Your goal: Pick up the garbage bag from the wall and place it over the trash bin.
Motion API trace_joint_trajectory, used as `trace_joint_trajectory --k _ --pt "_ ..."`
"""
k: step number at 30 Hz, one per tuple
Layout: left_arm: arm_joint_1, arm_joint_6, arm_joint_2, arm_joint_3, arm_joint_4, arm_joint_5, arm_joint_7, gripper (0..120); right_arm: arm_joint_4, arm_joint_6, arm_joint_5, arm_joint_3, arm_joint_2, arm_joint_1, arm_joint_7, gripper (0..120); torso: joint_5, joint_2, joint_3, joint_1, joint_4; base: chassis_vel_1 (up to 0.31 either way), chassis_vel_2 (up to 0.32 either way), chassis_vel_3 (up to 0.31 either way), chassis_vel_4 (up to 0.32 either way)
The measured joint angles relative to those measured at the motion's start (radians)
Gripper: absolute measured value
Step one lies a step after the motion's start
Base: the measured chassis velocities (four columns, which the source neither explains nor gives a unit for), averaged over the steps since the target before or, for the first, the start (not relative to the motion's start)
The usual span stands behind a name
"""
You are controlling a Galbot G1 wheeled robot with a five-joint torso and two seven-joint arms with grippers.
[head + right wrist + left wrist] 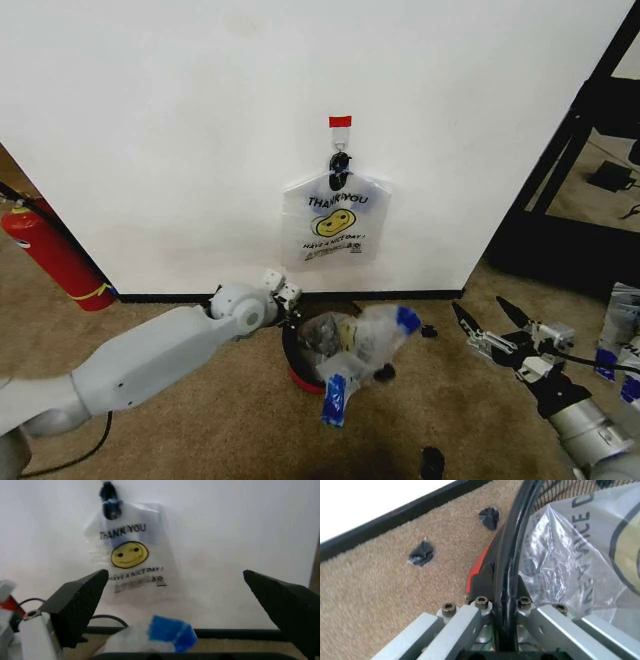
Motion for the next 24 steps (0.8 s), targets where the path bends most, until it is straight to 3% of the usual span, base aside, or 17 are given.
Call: trace_joint_trajectory --k 7,14,17,24 --pt "0.107 0.000 0.002 -0.112 -0.056 -0.055 -0.087 0 0.019 -0.052 0.000 -0.017 -0.011 0.020 0.094 100 -0.0001 0.000 0.000 0.000 0.0002 0.000 0.000 0.000 0.000" --pt "0.212 -0.001 -0.028 -0.240 -0.092 -0.137 -0.273 0 0.026 -0.131 -0.031 -0.038 -0.017 0.030 0.198 100 -0.0002 0.000 0.000 0.000 0.0001 0.000 0.000 0.000 0.000" --pt "0.259 -0.001 -0.041 -0.308 -0.123 -0.225 -0.386 0 0.029 -0.157 -0.063 -0.055 -0.017 0.033 0.238 100 0.0000 0.000 0.000 0.000 0.0001 0.000 0.000 0.000 0.000" --pt "0.380 -0.007 -0.064 -0.396 -0.207 -0.250 -0.452 0 0.038 -0.198 -0.094 -0.081 -0.013 0.036 0.295 100 0.0000 0.000 0.000 0.000 0.0004 0.000 0.000 0.000 0.000"
